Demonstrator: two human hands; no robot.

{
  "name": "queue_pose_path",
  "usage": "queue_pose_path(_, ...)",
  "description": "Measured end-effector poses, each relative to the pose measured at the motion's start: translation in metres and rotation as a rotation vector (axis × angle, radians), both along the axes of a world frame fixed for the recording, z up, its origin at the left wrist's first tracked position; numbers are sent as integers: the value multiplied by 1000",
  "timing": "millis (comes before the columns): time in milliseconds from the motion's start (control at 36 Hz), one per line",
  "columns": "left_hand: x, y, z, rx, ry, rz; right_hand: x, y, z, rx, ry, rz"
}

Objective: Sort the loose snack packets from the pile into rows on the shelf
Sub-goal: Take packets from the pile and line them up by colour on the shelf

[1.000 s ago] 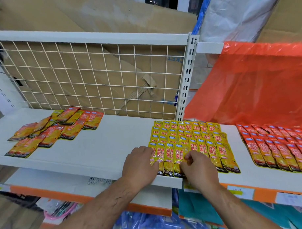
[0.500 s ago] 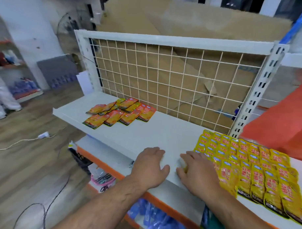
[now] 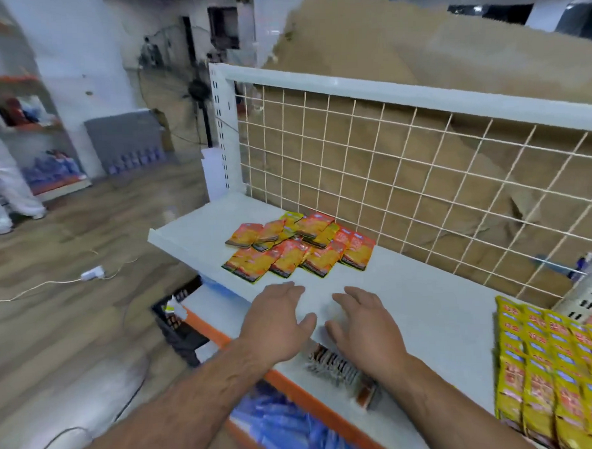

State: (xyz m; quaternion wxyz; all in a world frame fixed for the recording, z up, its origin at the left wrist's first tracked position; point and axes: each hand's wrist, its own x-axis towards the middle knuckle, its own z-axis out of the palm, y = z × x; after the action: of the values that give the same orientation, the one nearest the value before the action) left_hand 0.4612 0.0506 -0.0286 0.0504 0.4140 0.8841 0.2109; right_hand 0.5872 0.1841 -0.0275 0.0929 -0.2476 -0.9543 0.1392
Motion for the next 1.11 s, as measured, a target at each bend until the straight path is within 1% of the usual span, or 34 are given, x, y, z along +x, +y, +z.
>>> queue_pose_path(139,-60,-27,-1,-27,-18,17,-56,-24,-4,-24,5,-15)
queue_pose_path(222,-86,-37,1,2,22,4,-83,-32,-9,-51,17,-19)
queue_pose_path(278,-100,-41,3,16,11,10,-100,-36,-10,-66,13,-23)
queue_pose_path(444,-141,-35,-9,-18,-14,60,-143,-39,-13,-84,-10,-12)
queue_pose_path(556,-164,-23,-15,-43,-57,112,-169,-38,-12,-117,-15,-64)
queue_pose_path(611,-175,-17,-14,-63,-45,167,-180,-37,-14,-113,-1,-98)
queue_pose_path(667,-183,-9,-12,-91,-27,222,-191,-36,-19,-132,19,-143)
queue_pose_path(750,-192,1,-12,-102,-70,294,-202,-35,-24,-195,45,-242)
queue_pose_path(833,-197,9,-14,-108,-101,351,-207,-33,-26,-207,60,-299)
queue_pose_path(972,-193,19,-17,-245,-74,392,-209,-32,-27,-207,69,-308)
queue_pose_path(1111,-195,24,-12,-230,-188,445,-208,-30,-27,-221,68,-302)
